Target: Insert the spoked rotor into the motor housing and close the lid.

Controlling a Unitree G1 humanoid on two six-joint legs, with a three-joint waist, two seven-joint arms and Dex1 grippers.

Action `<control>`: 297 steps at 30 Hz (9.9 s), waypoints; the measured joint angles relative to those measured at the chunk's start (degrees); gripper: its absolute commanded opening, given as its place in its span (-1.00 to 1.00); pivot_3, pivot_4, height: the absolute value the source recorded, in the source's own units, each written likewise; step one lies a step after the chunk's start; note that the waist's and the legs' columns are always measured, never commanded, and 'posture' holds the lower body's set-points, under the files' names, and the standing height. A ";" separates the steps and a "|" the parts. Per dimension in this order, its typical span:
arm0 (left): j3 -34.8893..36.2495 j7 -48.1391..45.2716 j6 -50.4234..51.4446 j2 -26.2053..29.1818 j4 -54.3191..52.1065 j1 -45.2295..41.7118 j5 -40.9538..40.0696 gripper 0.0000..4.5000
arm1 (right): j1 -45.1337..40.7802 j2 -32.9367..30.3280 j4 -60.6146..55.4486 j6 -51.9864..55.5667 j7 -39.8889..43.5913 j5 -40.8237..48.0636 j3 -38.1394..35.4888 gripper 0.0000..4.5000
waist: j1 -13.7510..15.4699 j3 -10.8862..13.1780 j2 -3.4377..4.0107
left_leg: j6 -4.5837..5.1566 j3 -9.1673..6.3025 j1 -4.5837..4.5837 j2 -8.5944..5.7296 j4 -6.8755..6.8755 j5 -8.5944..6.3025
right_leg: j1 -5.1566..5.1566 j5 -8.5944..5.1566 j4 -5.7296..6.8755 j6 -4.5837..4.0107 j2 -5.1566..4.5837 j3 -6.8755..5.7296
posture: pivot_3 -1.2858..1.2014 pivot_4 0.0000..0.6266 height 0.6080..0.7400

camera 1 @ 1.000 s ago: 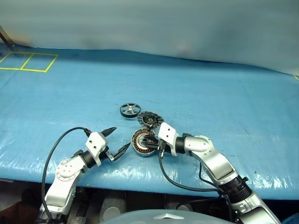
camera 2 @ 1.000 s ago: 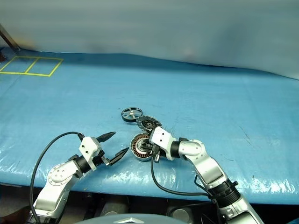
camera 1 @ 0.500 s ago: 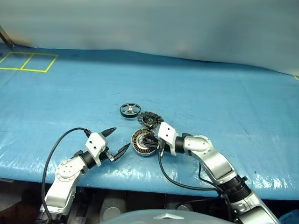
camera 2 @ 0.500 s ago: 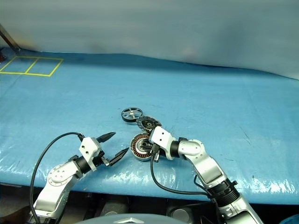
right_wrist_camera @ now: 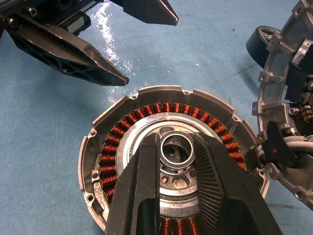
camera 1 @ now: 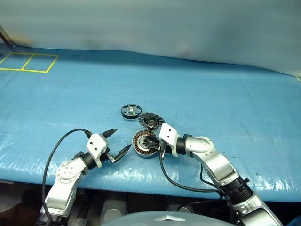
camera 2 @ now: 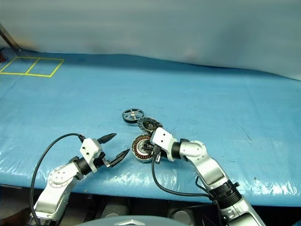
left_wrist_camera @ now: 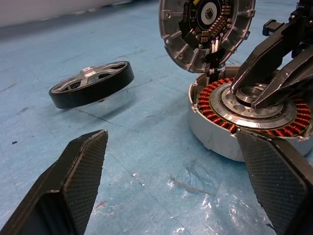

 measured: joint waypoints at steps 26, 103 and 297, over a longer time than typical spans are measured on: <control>-0.03 0.11 -0.06 -0.03 0.00 -0.04 0.17 1.00 | 0.16 0.55 -0.76 2.56 0.16 1.69 -0.52 0.44 | -0.01 0.00 0.00 | 0.00 0.00 -0.01 0.00 0.00 0.00 | -0.02 0.00 0.00 0.00 0.00 0.01 | 0.03 -0.52 1.00; -19.44 -35.42 3.81 2.41 76.93 -79.11 22.66 0.44 | 25.90 1.72 -16.28 -1.52 -15.31 7.69 -11.52 -1.00 | -0.32 0.25 -0.17 | 0.05 -0.21 -0.75 0.01 0.16 0.03 | -0.30 0.07 0.25 0.40 0.20 -0.03 | 0.03 -0.52 1.00; -19.06 -44.94 7.27 11.99 23.97 -51.35 10.10 -0.99 | 19.48 -0.14 -5.13 -3.18 -9.74 7.83 -12.09 -1.00 | -0.37 0.69 -0.34 | 0.16 -0.23 0.09 0.00 0.54 0.26 | 0.37 -0.20 1.21 0.01 0.22 0.04 | 0.03 -0.52 1.00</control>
